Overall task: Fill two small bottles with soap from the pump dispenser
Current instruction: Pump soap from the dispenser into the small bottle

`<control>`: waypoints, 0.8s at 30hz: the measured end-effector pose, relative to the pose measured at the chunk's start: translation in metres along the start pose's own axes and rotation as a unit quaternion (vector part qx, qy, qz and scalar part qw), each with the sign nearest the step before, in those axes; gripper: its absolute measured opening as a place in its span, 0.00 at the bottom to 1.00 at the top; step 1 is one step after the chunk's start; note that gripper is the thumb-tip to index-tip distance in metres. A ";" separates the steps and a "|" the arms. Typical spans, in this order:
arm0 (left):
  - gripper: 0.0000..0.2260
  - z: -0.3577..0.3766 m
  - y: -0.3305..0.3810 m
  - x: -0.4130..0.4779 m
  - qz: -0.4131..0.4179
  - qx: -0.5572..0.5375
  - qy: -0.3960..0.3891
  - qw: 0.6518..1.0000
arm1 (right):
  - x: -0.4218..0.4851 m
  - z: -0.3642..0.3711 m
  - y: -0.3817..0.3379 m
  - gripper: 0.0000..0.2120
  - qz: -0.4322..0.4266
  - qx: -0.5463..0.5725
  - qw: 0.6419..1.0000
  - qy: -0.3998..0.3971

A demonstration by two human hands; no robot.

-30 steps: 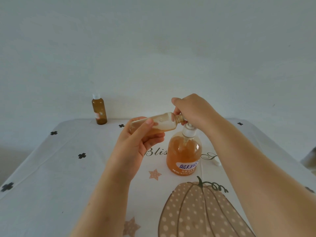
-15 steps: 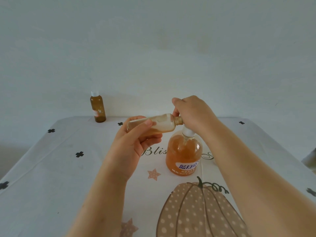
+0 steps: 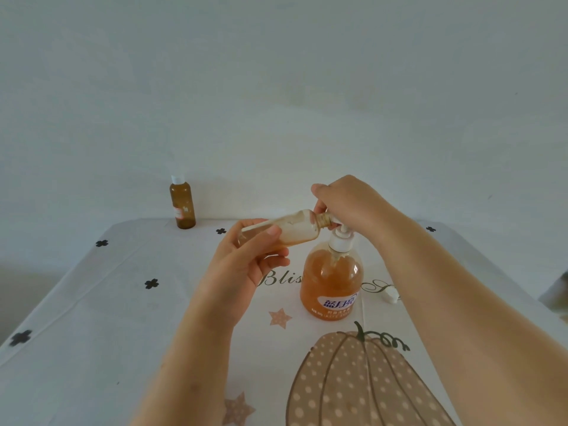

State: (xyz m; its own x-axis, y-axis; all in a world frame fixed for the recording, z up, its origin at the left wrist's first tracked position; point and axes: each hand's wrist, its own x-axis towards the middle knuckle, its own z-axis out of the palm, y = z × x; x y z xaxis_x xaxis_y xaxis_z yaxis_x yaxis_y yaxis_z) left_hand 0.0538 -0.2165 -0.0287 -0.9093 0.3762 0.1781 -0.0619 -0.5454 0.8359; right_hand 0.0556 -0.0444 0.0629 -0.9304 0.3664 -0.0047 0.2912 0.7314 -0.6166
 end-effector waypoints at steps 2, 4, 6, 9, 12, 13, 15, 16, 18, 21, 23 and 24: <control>0.17 0.000 0.001 0.000 0.003 0.003 0.000 1.000 | 0.000 -0.005 -0.003 0.20 -0.006 -0.015 1.000 -0.019; 0.17 0.000 0.001 -0.001 0.005 0.002 -0.001 1.000 | 0.003 -0.009 -0.003 0.20 -0.019 0.003 1.000 -0.011; 0.16 0.001 0.001 0.000 0.007 0.003 -0.002 1.000 | 0.001 -0.013 -0.006 0.19 -0.027 0.012 1.000 -0.005; 0.15 0.002 0.001 -0.001 0.010 0.004 0.001 1.000 | 0.001 -0.011 -0.009 0.14 -0.024 0.030 0.999 0.002; 0.15 0.003 0.002 -0.001 0.012 0.006 0.006 1.000 | 0.002 -0.003 -0.010 0.17 -0.024 -0.004 1.000 0.000; 0.15 0.003 0.002 -0.001 0.012 0.007 0.007 1.000 | 0.003 -0.001 -0.010 0.19 -0.020 -0.011 1.000 0.005; 0.16 0.002 0.003 -0.002 0.012 0.009 0.008 1.000 | 0.001 0.001 -0.010 0.19 -0.012 -0.018 1.000 -0.005; 0.16 0.002 0.003 -0.002 0.012 0.011 0.010 1.000 | 0.002 0.001 -0.009 0.18 -0.013 -0.022 1.000 -0.018; 0.17 0.002 0.004 -0.003 0.012 0.016 0.012 1.000 | 0.001 0.001 -0.009 0.16 -0.003 -0.012 1.000 -0.025; 0.17 0.003 0.004 -0.003 0.018 0.027 0.010 0.999 | 0.005 0.001 -0.006 0.19 -0.017 0.000 1.000 -0.015; 0.16 0.003 0.003 -0.003 0.020 0.035 0.013 0.999 | 0.009 0.004 -0.004 0.20 -0.011 0.009 1.000 -0.013; 0.16 0.003 0.004 -0.002 0.020 0.039 0.014 0.999 | 0.010 0.004 -0.003 0.21 -0.003 0.017 1.000 -0.012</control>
State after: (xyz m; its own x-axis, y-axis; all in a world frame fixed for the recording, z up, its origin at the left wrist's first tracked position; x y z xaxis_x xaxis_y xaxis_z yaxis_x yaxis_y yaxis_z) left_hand 0.0567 -0.2174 -0.0248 -0.9219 0.3330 0.1979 0.0055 -0.4995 0.8663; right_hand 0.0449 -0.0453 0.0609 -0.9373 0.3479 -0.0201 0.2786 0.7135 -0.6429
